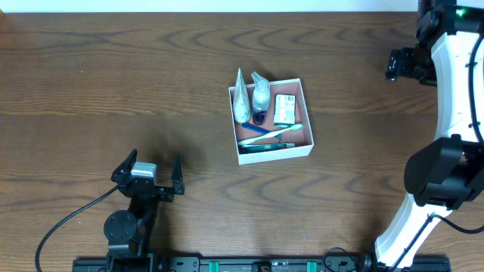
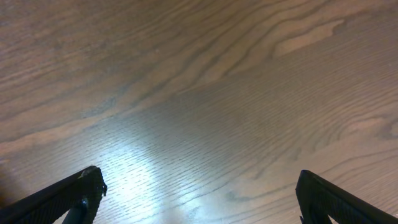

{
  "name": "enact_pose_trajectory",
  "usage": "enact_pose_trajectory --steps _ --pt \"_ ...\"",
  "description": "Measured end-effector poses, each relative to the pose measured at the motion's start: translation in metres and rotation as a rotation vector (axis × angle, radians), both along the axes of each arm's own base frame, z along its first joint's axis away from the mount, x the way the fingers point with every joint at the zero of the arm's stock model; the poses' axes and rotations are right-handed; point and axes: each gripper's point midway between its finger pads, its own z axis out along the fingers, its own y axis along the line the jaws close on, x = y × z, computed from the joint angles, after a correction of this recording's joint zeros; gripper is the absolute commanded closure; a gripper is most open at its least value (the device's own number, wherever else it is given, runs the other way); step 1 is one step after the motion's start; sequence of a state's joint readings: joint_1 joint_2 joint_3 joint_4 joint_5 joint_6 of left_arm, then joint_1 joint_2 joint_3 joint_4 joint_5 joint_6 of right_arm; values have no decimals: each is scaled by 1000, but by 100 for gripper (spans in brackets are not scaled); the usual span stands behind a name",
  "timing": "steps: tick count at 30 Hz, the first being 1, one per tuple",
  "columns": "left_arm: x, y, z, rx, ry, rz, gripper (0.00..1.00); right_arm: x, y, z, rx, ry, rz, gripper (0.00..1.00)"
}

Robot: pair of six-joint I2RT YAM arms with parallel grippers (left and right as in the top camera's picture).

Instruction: Pack container

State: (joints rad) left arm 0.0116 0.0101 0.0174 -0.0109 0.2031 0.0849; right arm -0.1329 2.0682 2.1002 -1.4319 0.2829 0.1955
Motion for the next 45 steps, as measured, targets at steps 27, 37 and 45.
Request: enact_pose_trajectory --steps 27,37,45 --pt "0 0 0 -3 2 0 2 -101 134 327 87 -1374 359 1" --pt "0 0 0 -3 3 0 2 -126 148 198 145 -1525 469 1" --pt "0 0 0 -3 3 0 2 -166 139 118 143 -1561 489 1"
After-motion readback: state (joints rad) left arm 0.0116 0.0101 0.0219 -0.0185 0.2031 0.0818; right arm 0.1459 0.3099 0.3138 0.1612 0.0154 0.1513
